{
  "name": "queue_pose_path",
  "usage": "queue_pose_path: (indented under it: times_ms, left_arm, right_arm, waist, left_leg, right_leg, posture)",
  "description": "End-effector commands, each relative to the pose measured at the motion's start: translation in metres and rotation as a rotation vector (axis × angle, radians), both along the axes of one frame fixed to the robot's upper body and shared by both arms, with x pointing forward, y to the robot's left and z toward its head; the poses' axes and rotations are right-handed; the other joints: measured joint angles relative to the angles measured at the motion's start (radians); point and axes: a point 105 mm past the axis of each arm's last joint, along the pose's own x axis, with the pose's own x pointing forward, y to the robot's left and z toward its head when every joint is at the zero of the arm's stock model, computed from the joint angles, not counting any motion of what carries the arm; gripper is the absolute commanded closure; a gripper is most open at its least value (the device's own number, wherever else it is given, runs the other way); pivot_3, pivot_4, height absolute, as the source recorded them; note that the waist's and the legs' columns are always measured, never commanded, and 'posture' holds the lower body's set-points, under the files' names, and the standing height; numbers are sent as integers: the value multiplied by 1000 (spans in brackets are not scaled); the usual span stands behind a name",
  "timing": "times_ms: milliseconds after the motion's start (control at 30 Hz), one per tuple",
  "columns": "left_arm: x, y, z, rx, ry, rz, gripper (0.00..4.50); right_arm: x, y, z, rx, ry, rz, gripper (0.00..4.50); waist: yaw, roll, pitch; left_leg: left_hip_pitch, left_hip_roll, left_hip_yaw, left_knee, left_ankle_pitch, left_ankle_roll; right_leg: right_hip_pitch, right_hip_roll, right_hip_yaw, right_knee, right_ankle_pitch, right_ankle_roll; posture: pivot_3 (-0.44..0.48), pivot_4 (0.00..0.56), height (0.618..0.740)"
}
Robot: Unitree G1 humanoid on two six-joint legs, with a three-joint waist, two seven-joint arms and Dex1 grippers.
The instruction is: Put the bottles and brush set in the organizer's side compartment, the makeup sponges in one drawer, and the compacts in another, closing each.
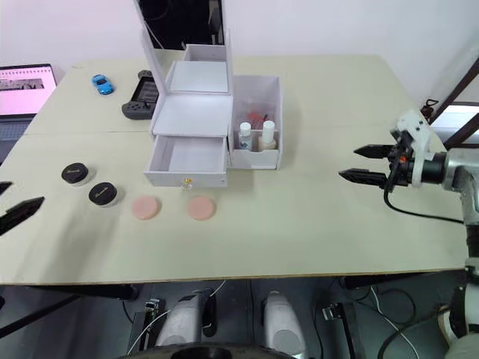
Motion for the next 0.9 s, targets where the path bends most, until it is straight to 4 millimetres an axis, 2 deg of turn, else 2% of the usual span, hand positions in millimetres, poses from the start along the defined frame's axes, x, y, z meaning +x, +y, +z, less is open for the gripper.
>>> queue_pose_path:
  times_ms: [33, 200, 333, 467, 567, 667, 900]
  left_arm:
    - [-8, -31, 10, -7, -14, -105, 47]
    - [-16, -88, -2, -31, 40, -263, 47]
    - [-13, -125, -11, -61, 37, -331, 47]
    - [0, -169, -46, -117, 77, -331, 47]
    - [2, -190, -70, -82, 141, -341, 47]
    - [13, -199, -77, -86, 145, -289, 47]
    - [38, -219, -90, -27, 212, -254, 47]
  right_arm:
    - [-10, 39, 43, 22, -61, 179, 0]
    - [-24, 88, 68, 45, -93, 386, 0]
    - [-34, 114, 74, 22, -127, 498, 0]
    - [-42, 141, 78, -68, -234, 593, 0]
    - [-50, 143, 80, -123, -262, 618, 0]
    - [-58, 143, 83, -148, -265, 628, 0]
    - [-58, 138, 81, -178, -277, 555, 0]
  waist:
    - [-5, 0, 0]
    - [1, 0, 0]
    - [11, 0, 0]
    - [15, 0, 0]
    - [16, -2, -1]
    - [30, -2, -1]
    - [36, -2, -1]
  left_leg:
    - [0, 0, 0, -1, 0, 0]
    - [0, 0, -1, -3, 0, 0]
    - [0, -1, 0, 0, 0, 0]
    - [-1, -3, 0, 3, 0, 1]
    - [-2, -4, 0, 5, 0, 2]
    - [-2, -4, 1, 6, 0, 2]
    - [-1, -3, 0, 7, 0, 2]
  right_leg:
    - [0, 0, 0, 0, 0, 0]
    - [-1, 0, -1, -1, 0, 0]
    - [1, -1, -1, 0, 0, 0]
    - [2, -2, -1, -1, 0, 0]
    - [3, 4, -1, 0, 0, 0]
    - [2, 5, -2, 0, 0, 0]
    - [3, 8, -2, 1, 0, 0]
  posture:
    - [0, 150, 739]
    - [0, 150, 739]
    - [0, 150, 739]
    - [0, 150, 739]
    - [0, 150, 739]
    - [0, 150, 739]
    - [0, 150, 739]
